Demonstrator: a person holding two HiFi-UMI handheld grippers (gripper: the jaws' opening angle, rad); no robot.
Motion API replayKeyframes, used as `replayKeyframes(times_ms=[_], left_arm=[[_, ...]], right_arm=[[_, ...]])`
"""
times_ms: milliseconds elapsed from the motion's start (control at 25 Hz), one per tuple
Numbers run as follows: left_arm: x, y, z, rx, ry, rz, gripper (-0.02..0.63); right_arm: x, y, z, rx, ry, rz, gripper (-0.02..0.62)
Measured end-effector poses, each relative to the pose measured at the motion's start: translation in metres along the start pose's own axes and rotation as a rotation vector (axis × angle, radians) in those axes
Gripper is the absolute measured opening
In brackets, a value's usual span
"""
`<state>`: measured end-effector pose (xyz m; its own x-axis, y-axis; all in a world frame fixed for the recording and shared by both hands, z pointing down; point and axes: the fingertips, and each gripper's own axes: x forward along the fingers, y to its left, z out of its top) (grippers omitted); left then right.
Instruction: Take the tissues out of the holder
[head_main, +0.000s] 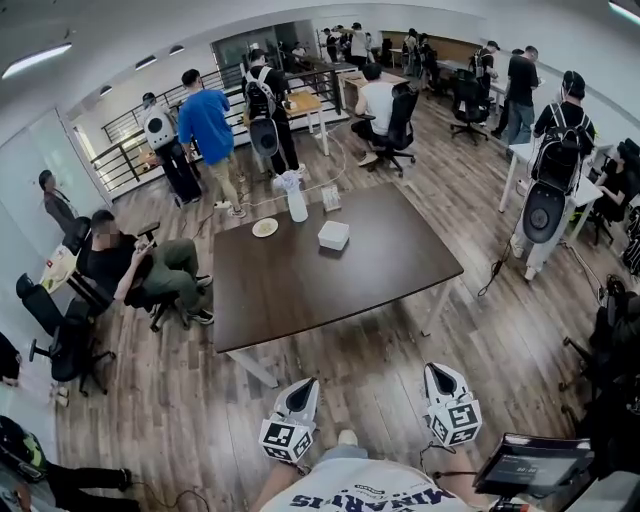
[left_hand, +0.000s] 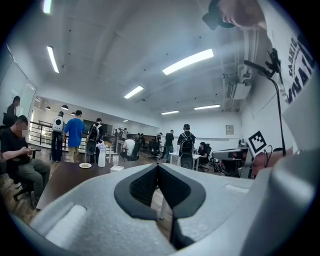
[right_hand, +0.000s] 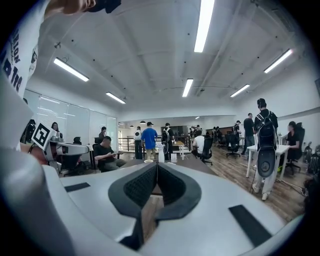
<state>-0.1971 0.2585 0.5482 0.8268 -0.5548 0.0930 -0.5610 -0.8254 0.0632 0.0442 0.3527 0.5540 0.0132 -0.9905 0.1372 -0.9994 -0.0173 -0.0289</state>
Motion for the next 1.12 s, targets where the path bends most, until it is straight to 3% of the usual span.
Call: replayKeyframes(times_ms=[200, 520, 840, 1120], left_arm=[[0.031, 0.05, 0.021, 0.013, -0.032, -0.021, 0.005], [0.057, 0.121, -0.008, -0.015, -0.008, -0.049, 0.003], [0.072, 0.144, -0.006, -0.027, -0.018, -0.065, 0.003], [0.092, 0.16, -0.006, -0.025, -0.015, -0.023, 0.004]], right_arm=[[0.058, 0.003, 0.017, -0.003, 0.001, -0.026, 0.009], [0.113, 0.038, 0.019, -0.017, 0.016, -0.029, 0.009], [0.146, 0.048, 0.024, -0.024, 0.046, -0.009, 0.009], [0.195, 0.04, 0.024, -0.026, 0.034, 0.047, 0.009]])
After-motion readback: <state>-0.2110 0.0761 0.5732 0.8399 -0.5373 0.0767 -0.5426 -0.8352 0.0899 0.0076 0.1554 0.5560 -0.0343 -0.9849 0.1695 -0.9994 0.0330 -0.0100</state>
